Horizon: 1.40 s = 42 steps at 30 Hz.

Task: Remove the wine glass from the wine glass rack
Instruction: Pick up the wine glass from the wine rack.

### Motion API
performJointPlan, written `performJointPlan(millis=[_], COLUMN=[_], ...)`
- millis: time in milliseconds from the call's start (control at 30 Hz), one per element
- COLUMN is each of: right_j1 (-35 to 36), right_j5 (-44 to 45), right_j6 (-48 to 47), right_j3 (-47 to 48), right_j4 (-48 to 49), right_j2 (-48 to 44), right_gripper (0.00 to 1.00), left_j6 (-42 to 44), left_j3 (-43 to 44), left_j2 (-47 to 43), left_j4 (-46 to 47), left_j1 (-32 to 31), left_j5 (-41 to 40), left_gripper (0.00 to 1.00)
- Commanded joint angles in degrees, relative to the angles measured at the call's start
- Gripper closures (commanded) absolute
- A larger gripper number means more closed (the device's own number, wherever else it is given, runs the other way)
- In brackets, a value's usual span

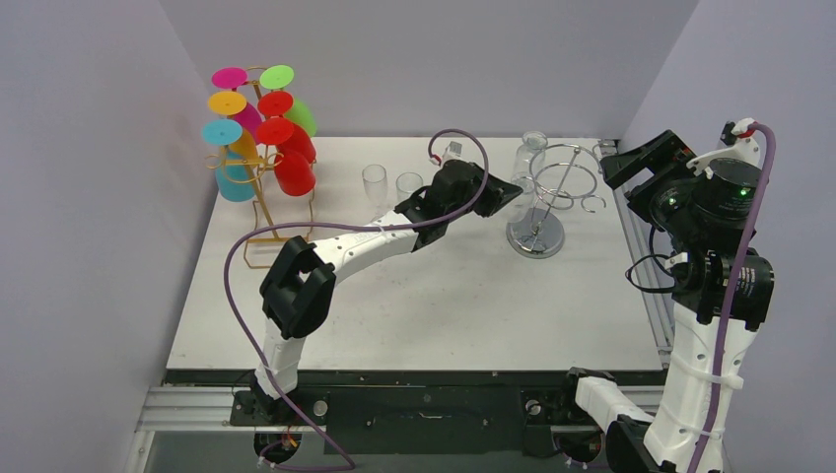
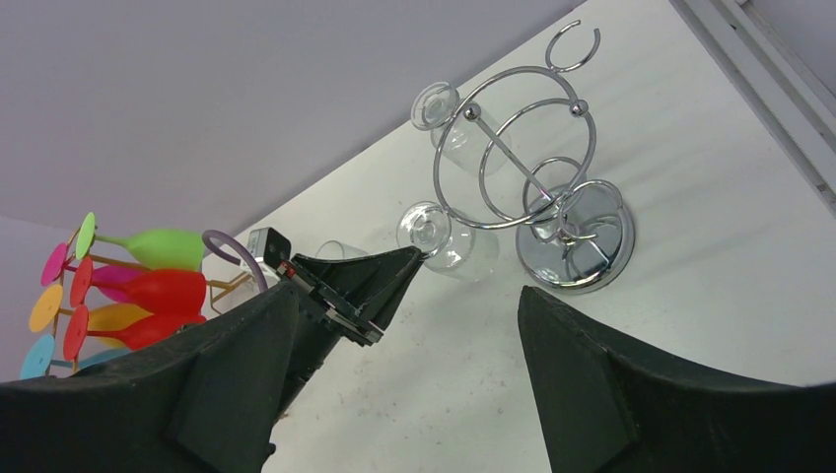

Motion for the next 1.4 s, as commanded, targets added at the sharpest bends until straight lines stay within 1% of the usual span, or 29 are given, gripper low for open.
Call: performJointPlan(millis=[0, 633, 1367], right_j1=[-0.3, -0.3, -0.3], right_j5=[1.2, 2.1, 2.7], right_j6=[-1.1, -1.2, -1.3], right_j3=[0.6, -0.7, -3.0], right_j4=[0.9, 1.3, 2.1], right_j2=[-0.6, -0.6, -0.8], right_gripper=[0.23, 0.23, 0.23], left_j6=[-0.6, -4.3, -5.9], left_j3=[0.5, -4.9, -7.4], left_j2=[-1.3, -5.4, -7.3], left_j4=[6.7, 13.9, 17.9], left_j1=[-0.2, 0.5, 1.5], left_j5=[1.3, 5.6, 8.4], left_gripper=[1.00, 1.00, 1.00])
